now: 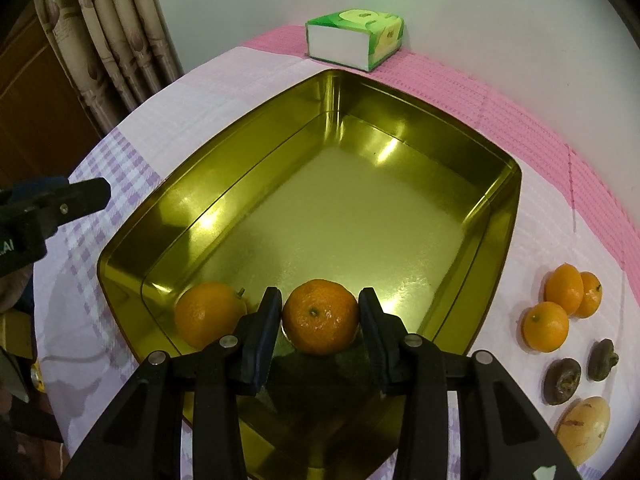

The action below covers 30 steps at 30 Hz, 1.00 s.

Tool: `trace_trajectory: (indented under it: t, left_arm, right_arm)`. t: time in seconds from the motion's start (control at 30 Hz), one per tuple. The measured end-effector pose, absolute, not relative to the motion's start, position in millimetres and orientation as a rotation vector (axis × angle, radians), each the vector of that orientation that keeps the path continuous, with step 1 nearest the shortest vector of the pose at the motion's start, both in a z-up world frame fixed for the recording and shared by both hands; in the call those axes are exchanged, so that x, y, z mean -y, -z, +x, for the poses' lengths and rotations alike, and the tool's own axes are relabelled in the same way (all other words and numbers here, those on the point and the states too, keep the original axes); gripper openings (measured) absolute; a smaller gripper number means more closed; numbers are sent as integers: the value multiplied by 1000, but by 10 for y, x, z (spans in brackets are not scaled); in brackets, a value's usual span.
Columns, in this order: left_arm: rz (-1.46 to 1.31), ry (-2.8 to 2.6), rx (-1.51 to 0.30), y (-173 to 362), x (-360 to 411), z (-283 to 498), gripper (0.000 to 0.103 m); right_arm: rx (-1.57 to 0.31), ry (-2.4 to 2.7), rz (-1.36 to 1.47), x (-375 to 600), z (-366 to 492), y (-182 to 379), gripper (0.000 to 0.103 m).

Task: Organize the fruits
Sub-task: 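Carry the held orange over the tin box and open the right gripper, then withdraw both grippers from the tin box back toward the fruit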

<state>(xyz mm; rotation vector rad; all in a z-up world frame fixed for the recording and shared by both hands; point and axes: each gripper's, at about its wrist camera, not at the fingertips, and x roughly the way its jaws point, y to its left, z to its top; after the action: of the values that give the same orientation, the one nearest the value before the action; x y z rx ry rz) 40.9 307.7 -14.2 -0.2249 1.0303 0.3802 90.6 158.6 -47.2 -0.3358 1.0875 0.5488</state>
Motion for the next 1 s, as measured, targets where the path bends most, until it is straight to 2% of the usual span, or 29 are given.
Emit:
trace_trajectory:
  t: [0.37, 0.63, 1.0]
  left_arm:
    - [-220, -373, -1031, 155, -3056, 415, 66]
    - [-216, -371, -1023, 149, -3036, 406, 66]
    - [-181, -350, -1017, 129, -2940, 400, 66]
  right_arm:
    - [-1058, -548, -304, -1510, 845, 305, 45]
    - [-991, -537, -241, -1319, 740, -39, 48]
    - [-913, -311, -131, -154, 574, -459, 53]
